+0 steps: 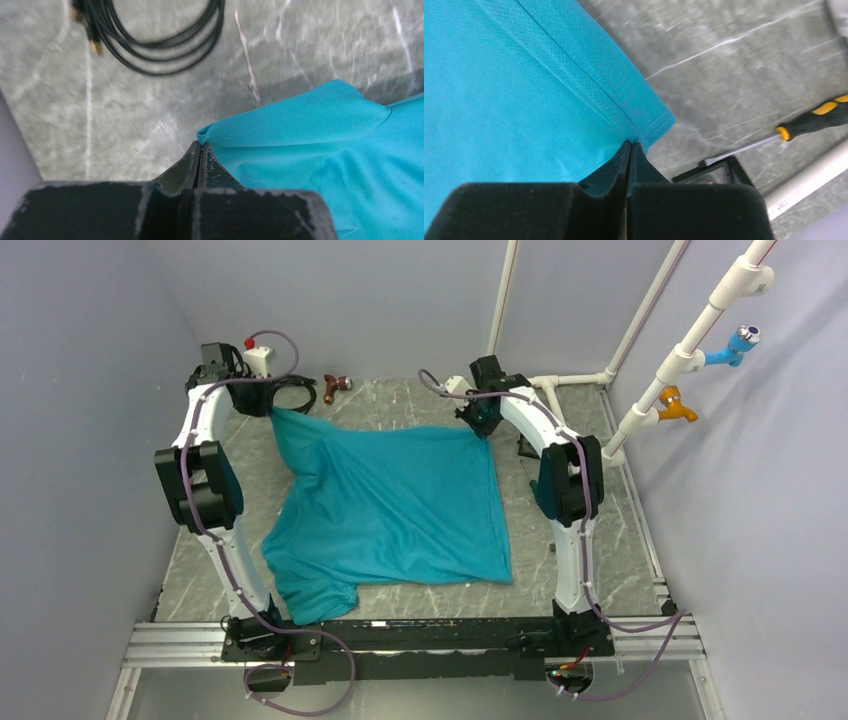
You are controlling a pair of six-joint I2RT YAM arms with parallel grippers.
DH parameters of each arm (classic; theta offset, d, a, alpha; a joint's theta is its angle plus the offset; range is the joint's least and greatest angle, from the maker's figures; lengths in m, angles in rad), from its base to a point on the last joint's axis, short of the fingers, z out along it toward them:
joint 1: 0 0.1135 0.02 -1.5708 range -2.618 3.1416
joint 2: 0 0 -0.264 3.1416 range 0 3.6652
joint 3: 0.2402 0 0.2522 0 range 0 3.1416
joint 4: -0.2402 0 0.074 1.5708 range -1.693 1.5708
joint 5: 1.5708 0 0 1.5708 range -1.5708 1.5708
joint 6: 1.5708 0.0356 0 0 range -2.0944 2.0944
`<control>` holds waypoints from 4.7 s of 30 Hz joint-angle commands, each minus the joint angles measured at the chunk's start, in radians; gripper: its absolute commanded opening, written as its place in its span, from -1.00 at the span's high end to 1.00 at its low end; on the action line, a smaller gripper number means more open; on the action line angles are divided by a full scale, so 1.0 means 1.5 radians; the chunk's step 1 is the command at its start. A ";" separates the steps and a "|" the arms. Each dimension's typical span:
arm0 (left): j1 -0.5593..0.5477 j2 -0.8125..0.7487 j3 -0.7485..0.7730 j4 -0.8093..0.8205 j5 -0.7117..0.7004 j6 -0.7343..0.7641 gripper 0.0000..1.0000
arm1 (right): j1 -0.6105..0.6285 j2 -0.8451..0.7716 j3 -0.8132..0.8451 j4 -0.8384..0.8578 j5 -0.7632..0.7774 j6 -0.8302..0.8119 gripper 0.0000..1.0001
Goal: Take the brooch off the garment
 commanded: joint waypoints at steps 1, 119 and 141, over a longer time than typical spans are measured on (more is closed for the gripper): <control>0.001 0.033 0.086 0.058 -0.003 -0.003 1.00 | -0.008 0.047 0.065 0.069 0.087 0.036 1.00; 0.137 -0.162 -0.433 -0.164 0.084 0.067 0.60 | 0.072 -0.146 -0.272 -0.077 -0.046 0.105 -0.03; 0.199 -0.209 -0.385 -0.228 -0.006 0.107 0.87 | 0.031 -0.017 0.008 -0.024 -0.042 0.130 -0.43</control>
